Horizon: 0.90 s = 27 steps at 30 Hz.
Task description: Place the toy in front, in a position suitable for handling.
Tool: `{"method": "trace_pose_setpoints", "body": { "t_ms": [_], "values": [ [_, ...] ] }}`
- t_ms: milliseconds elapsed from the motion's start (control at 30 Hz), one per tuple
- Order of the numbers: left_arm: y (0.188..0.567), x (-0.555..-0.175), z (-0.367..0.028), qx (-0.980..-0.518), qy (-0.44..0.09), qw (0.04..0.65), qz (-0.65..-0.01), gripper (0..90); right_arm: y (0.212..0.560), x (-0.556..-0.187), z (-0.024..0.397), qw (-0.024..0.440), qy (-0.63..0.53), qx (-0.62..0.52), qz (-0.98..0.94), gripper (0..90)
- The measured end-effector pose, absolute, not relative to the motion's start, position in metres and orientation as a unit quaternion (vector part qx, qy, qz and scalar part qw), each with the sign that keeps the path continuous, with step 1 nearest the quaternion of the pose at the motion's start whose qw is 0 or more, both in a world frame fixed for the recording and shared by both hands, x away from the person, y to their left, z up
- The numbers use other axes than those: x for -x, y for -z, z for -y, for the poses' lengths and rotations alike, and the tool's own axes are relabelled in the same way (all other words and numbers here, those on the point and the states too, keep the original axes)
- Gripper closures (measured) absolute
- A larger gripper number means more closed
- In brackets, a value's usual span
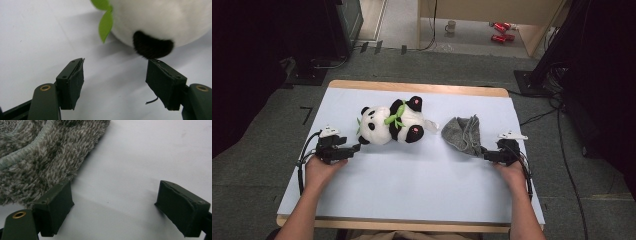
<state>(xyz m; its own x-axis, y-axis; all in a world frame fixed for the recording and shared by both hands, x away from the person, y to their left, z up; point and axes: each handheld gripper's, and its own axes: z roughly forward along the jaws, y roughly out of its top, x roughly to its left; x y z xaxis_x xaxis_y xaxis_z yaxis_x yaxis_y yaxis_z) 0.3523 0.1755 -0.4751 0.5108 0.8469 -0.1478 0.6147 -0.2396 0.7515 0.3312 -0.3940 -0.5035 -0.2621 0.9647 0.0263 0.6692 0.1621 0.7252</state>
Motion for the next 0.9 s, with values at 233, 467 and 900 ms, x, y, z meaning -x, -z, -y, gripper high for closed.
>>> {"method": "trace_pose_setpoints", "body": {
  "t_ms": [233,467,900],
  "values": [
    [0.465,-0.348,-0.163,-0.775,-0.133,0.410,-0.462,28.7,0.503,-0.331,0.394,0.230,-0.321,-0.562,-0.727,12.8],
    [0.449,-0.350,-0.152,-0.766,-0.141,0.438,-0.448,28.3,0.503,-0.331,0.394,0.231,-0.320,-0.562,-0.727,12.8],
    [0.397,-0.373,-0.108,-0.796,-0.151,0.445,-0.380,34.1,0.503,-0.331,0.394,0.232,-0.320,-0.562,-0.727,12.8]
  ]
}}
